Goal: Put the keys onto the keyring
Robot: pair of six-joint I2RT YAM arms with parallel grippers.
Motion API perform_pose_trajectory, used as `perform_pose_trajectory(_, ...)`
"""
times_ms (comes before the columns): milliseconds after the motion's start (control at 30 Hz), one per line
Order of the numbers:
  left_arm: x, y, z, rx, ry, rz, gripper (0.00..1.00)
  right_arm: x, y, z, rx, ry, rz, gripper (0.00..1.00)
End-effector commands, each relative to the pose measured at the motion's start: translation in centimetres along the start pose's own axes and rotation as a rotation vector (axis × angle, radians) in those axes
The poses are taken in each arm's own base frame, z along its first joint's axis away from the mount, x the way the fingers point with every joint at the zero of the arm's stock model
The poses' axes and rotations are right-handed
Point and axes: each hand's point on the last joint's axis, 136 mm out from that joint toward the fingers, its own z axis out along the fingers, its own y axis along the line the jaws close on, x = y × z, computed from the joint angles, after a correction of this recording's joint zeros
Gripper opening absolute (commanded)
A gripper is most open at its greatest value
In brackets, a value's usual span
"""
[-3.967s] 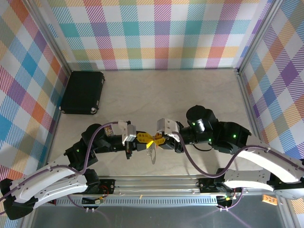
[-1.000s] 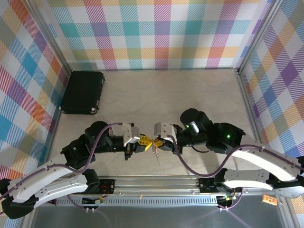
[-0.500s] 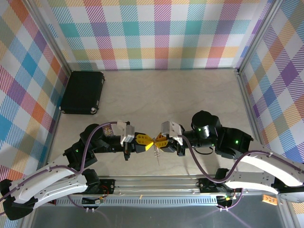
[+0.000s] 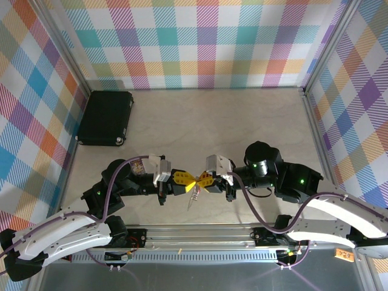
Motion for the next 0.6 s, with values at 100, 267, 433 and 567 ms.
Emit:
perform_pose_trajectory(100,-1.3,0.6,-0.9,-0.074,0.037,0.068,0.21,1.0,0.3,0.1,-0.037,0.129,-0.058,0.0)
perform_pose_trajectory(267,-1.1,0.6,-0.7,-0.068,0.089,0.081,0.22,1.4,0.2,0.6,-0.048,0.162,-0.059,0.0)
perform_pose_trajectory(433,-0.3,0.8,-0.2,-0.055,0.145,0.08,0.22,1.3,0.2,0.9,-0.05,0.164,-0.053,0.0)
perform_pose_trajectory(567,0.4,0.4,0.2,-0.022,0.174,0.074,0.22,1.3,-0.1,1.0,-0.037,0.168,-0.052,0.0)
